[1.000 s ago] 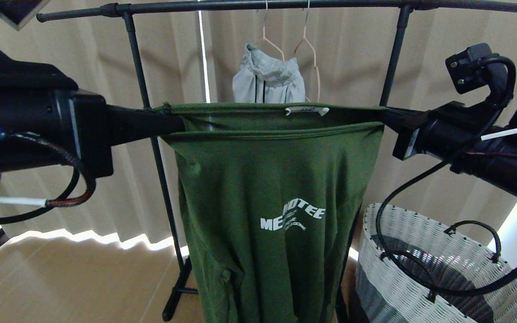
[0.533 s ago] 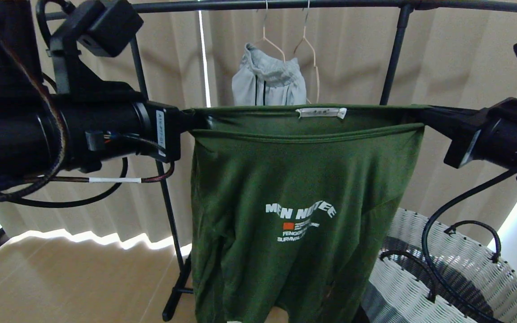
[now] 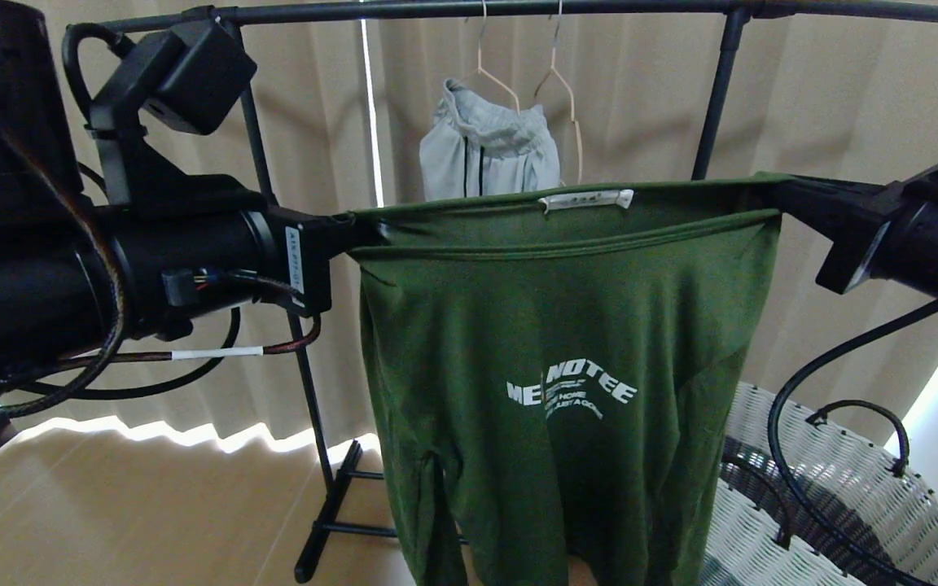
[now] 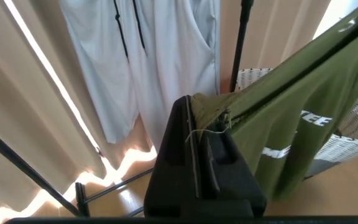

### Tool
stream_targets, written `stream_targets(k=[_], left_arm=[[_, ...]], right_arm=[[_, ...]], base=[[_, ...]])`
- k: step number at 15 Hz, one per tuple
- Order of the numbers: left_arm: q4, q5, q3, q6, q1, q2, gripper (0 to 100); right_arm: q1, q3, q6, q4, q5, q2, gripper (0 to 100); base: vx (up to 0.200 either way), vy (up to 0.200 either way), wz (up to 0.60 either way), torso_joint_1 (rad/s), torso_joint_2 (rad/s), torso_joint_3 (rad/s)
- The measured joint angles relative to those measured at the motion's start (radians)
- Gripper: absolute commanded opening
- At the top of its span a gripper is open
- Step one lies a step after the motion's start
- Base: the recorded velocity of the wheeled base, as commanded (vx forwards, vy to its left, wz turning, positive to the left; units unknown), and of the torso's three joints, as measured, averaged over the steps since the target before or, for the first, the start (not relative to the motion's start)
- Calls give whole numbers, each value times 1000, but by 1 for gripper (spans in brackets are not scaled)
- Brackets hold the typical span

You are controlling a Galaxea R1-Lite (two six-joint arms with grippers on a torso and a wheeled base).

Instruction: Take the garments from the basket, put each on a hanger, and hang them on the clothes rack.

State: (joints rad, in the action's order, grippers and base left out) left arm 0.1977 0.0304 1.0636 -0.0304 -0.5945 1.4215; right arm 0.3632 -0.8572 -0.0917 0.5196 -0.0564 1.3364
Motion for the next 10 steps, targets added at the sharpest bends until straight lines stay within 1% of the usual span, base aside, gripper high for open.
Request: stream_targets(k=[4, 5, 8, 10], left_arm=[[0, -3, -43, 0, 2, -33, 0], [0, -3, -46, 0, 3, -36, 0], [-1, 1, -52, -4, 6, -40, 0], [0, 1, -64, -7, 9, -42, 0]], right_arm=[[0, 7, 0, -2, 0, 2, 0], [0, 10, 0, -2, -1, 3, 100], [-1, 27, 1, 1, 1, 3, 100], [0, 71, 1, -2, 2, 2, 100]], base=[[0, 0, 0, 0, 0, 0], [0, 0, 0, 0, 0, 0], [0, 0, 0, 0, 0, 0], [0, 0, 0, 0, 0, 0]])
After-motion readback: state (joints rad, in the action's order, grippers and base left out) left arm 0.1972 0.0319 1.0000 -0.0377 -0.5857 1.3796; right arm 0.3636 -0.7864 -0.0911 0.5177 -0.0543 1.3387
